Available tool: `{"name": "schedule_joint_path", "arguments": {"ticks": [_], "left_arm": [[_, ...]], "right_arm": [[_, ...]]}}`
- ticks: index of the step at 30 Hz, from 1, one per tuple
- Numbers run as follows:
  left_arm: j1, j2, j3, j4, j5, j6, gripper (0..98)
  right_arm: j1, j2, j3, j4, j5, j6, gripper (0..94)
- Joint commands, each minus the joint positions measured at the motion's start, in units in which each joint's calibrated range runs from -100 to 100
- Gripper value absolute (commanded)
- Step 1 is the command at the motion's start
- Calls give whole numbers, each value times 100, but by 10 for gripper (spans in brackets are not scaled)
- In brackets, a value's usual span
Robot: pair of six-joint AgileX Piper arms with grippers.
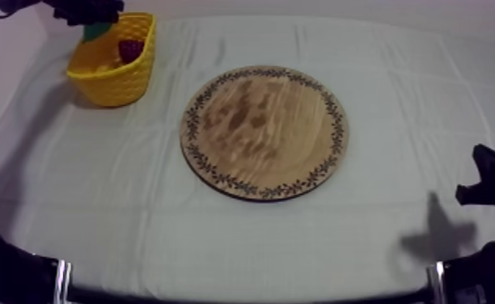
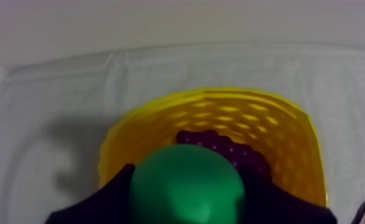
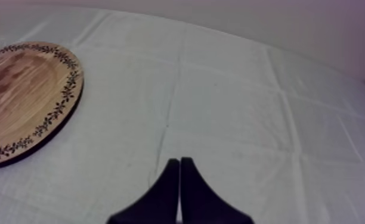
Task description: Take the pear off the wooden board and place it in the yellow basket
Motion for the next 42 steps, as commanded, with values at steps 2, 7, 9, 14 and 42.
{"name": "schedule_joint_path", "arguments": {"ticks": [2, 7, 9, 14, 42], "left_arm": [[1, 4, -4, -2, -2, -27, 372], [-4, -51, -5, -2, 10, -53, 454], [-8, -101, -14, -12, 47, -38, 542], [-5, -280, 9, -100, 175, 114, 864], [-452, -4714, 3152, -358, -788, 735, 174]], "right_arm": [[0, 1, 5, 0, -2, -1, 5], [0, 1, 5, 0, -2, 2, 5], [0, 1, 5, 0, -2, 3, 5], [0, 1, 5, 0, -2, 3, 5], [8, 1, 5, 0, -2, 3, 5]]}}
